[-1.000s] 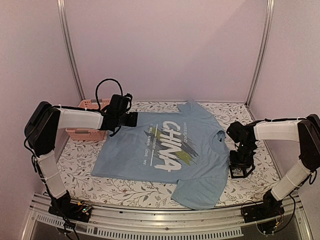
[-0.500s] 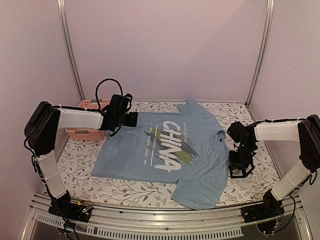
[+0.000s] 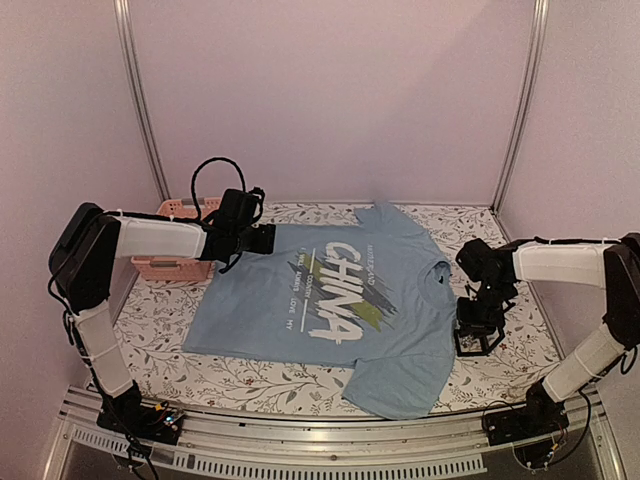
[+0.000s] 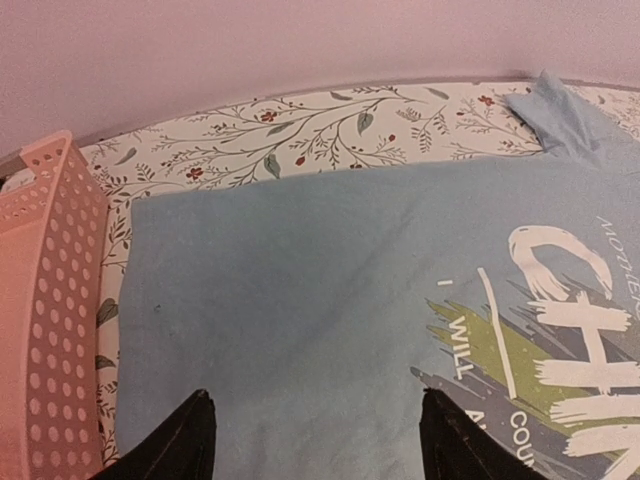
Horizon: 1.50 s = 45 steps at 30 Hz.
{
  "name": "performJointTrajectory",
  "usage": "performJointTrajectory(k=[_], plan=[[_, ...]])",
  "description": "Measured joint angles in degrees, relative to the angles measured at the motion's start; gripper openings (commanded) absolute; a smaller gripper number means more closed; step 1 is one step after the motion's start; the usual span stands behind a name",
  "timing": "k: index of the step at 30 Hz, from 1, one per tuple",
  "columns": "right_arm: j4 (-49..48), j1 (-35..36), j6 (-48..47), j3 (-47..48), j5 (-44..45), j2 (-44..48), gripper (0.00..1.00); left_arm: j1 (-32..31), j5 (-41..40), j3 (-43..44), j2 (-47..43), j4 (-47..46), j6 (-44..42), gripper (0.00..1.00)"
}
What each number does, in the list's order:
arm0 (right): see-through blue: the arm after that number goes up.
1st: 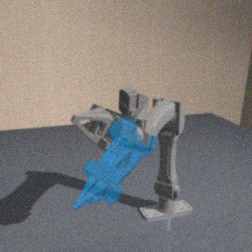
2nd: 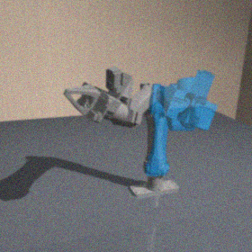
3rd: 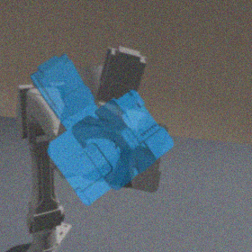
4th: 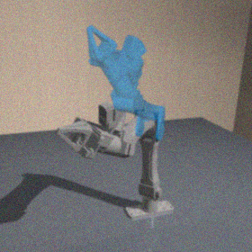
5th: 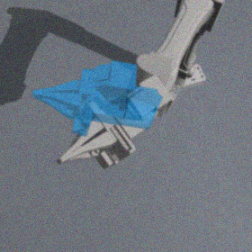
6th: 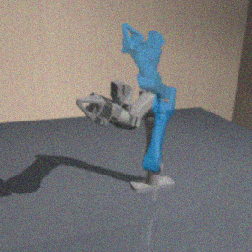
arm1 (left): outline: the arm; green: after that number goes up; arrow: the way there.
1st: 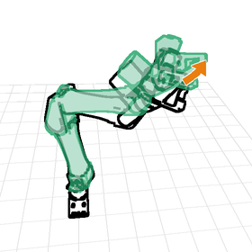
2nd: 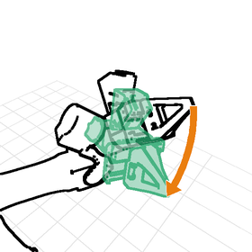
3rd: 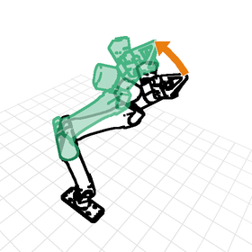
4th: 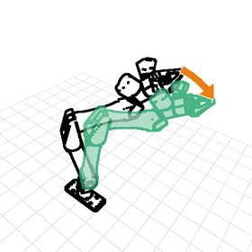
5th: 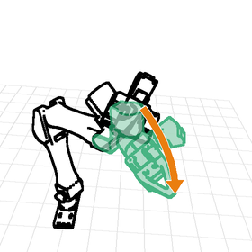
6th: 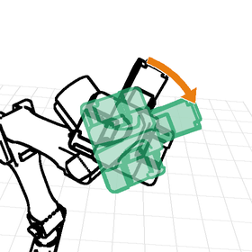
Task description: Pin the brooch onto the clothing
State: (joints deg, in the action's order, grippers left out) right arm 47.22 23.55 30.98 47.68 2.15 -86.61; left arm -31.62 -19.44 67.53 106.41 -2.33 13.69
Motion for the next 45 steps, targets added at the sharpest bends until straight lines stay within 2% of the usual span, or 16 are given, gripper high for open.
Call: performJointTrajectory(k=[8,12,19,24,28,31,33,35,38,45], plan=[[1.0,0.0,-0.2,0.1,0.0,1.0,0.24,0.0,0.6,0.0,0.0,0.0,0.0,0.69],[1.0,0.0,-1.4,1.2,-0.9,2.2,0.20,0.0,0.8,0.0,0.0,0.0,0.0,0.69],[-1.9,0.1,-4.8,7.0,-4.1,7.9,0.19,-0.4,2.1,-1.0,-1.9,-1.3,-0.1,0.69],[-5.2,0.7,-5.4,13.9,-5.7,7.7,0.19,-4.9,3.1,-4.9,-8.5,-6.3,-2.1,0.69],[-8.8,2.3,-4.7,18.7,-6.4,6.3,0.19,-11.0,8.6,-6.6,-12.8,-13.0,-3.0,0.69],[-11.1,4.0,-3.7,22.1,-6.4,5.1,0.19,-14.1,14.9,-6.6,-13.2,-18.0,-2.6,0.88],[-13.1,5.0,-3.0,24.8,-6.1,4.3,0.19,-15.8,20.7,-6.1,-12.5,-20.3,-1.2,0.92],[-14.4,6.9,-2.4,26.7,-6.0,2.9,0.19,-16.8,25.6,-4.1,-10.6,-21.3,-0.4,0.93],[-16.0,9.0,-1.6,28.6,-5.7,1.4,0.19,-17.9,32.3,1.4,-5.5,-22.0,1.6,0.88],[-17.4,12.8,0.5,29.8,-5.3,-0.3,0.19,-19.8,37.2,5.5,0.4,-23.8,6.2,0.69]])
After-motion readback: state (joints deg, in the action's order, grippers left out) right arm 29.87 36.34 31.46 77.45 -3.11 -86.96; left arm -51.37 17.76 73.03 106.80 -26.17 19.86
